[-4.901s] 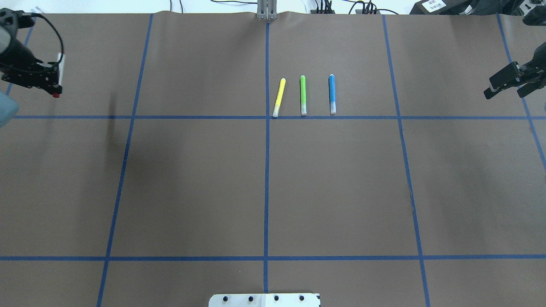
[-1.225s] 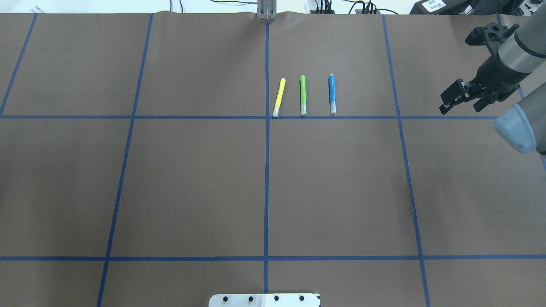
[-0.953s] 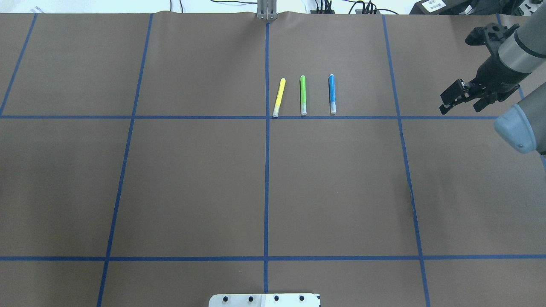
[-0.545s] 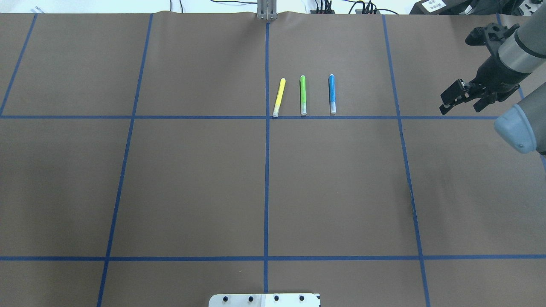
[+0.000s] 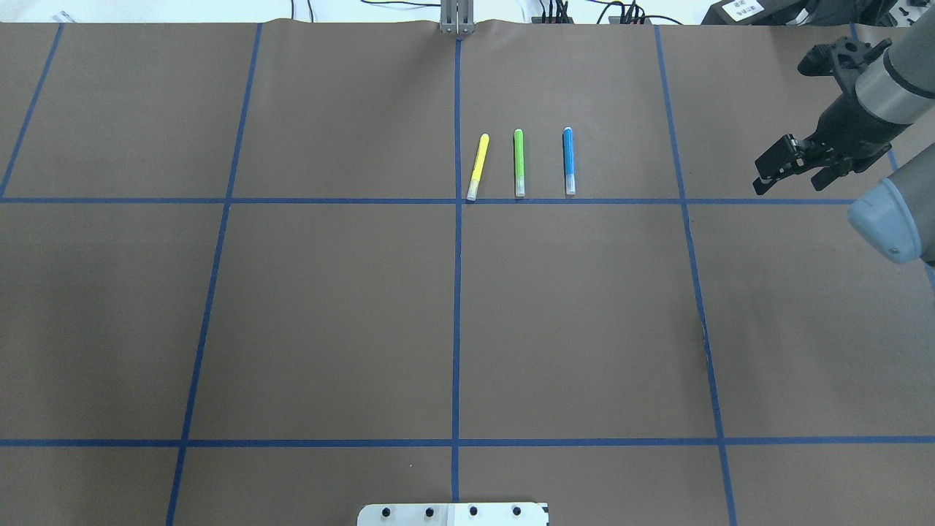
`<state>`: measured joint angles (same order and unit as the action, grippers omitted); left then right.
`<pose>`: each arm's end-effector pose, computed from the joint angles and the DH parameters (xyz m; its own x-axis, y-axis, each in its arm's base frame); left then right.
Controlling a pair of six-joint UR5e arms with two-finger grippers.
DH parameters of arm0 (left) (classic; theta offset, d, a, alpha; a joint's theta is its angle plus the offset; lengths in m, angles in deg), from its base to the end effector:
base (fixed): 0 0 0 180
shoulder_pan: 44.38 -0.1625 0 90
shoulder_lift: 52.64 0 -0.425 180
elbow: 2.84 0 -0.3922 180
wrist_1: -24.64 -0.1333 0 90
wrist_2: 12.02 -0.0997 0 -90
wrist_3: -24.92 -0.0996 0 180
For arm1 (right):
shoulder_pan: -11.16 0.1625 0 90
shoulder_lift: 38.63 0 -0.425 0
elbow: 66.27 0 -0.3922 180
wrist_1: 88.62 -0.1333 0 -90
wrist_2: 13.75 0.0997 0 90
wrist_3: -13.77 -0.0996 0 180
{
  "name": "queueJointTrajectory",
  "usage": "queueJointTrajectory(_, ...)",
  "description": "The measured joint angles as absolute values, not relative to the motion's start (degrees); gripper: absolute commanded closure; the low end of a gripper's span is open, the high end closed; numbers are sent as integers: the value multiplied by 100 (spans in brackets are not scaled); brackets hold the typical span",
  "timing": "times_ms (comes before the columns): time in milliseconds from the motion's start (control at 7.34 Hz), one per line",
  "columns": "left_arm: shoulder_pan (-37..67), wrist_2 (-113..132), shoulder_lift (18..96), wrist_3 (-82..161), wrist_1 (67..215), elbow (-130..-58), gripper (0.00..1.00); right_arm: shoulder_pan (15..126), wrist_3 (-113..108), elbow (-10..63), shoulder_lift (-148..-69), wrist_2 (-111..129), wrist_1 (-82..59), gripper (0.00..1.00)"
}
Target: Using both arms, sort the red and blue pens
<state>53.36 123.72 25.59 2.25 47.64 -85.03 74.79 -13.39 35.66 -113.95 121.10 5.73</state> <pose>-0.0910 -0.2090 0.8137 0.5524 -0.7176 -0.4242 -0.2220 0.3638 -0.9046 -0.2000 -0.5453 0.4255 0.6472 -0.1146 0.7536 0.1300 0.9907 0.0391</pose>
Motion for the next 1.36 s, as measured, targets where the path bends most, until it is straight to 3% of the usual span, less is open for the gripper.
queueJointTrajectory(136,5335,12375,2558,223,4762,-8487,56,7479,-1341,3568,-11397,12114,575,1)
queueJointTrajectory(272,5335,12376,2554,221,4764,-8456,1,7479,-1347,3568,-11399,12116,576,1)
queueJointTrajectory(953,5335,12553,2618,41,4805,-8425,0,7478,-1357,3566,-11382,12089,575,1)
queueJointTrajectory(1362,5326,13213,3385,-121,5374,-8628,0,7382,-1362,3547,-11218,11838,574,1)
